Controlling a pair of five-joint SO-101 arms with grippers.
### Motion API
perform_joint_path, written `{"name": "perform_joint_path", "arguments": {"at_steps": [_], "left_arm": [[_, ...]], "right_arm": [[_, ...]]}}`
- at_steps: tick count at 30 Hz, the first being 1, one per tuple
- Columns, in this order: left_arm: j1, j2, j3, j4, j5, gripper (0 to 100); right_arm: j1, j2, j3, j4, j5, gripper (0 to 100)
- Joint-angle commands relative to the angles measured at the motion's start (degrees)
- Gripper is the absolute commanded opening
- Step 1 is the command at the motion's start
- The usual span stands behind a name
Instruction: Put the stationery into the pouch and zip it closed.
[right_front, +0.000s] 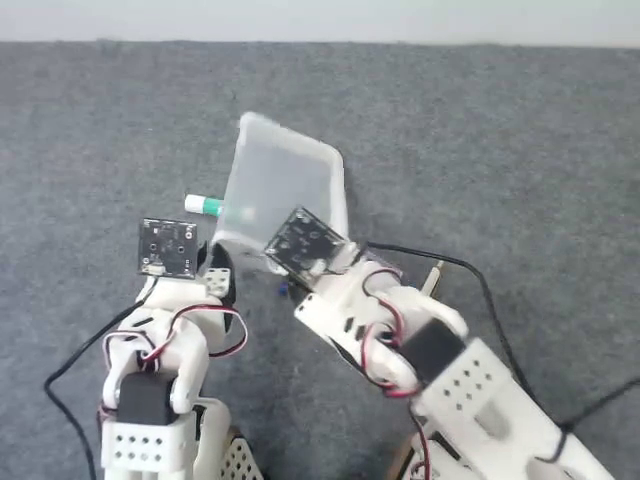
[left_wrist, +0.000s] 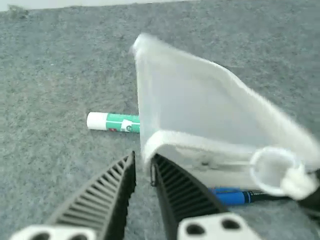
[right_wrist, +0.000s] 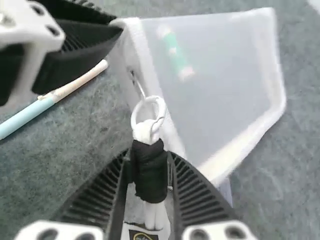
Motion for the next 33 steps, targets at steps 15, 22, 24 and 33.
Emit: {"name": "perform_joint_path", "arguments": {"at_steps": [15,22,24,33], "left_arm": [[5.63,-0.44,-1.89,-0.53,-3.43,19],[5.89,0.0,1.45,-5.98,-6.15,7],[5.8,0.0,1.45,-5.98,-5.89,3],[0.44,-0.35,0.92,-6.07,-3.87,1]], "right_arm": [[2.15,-16.92,2.81,8.04,0.7,0.7],[2.15,-20.09,2.81,10.33,0.7,0.7],[2.24,-21.67,2.81,10.86,0.7,0.7],[9.27,-24.92,2.55,11.56,0.62,0.8]]}}
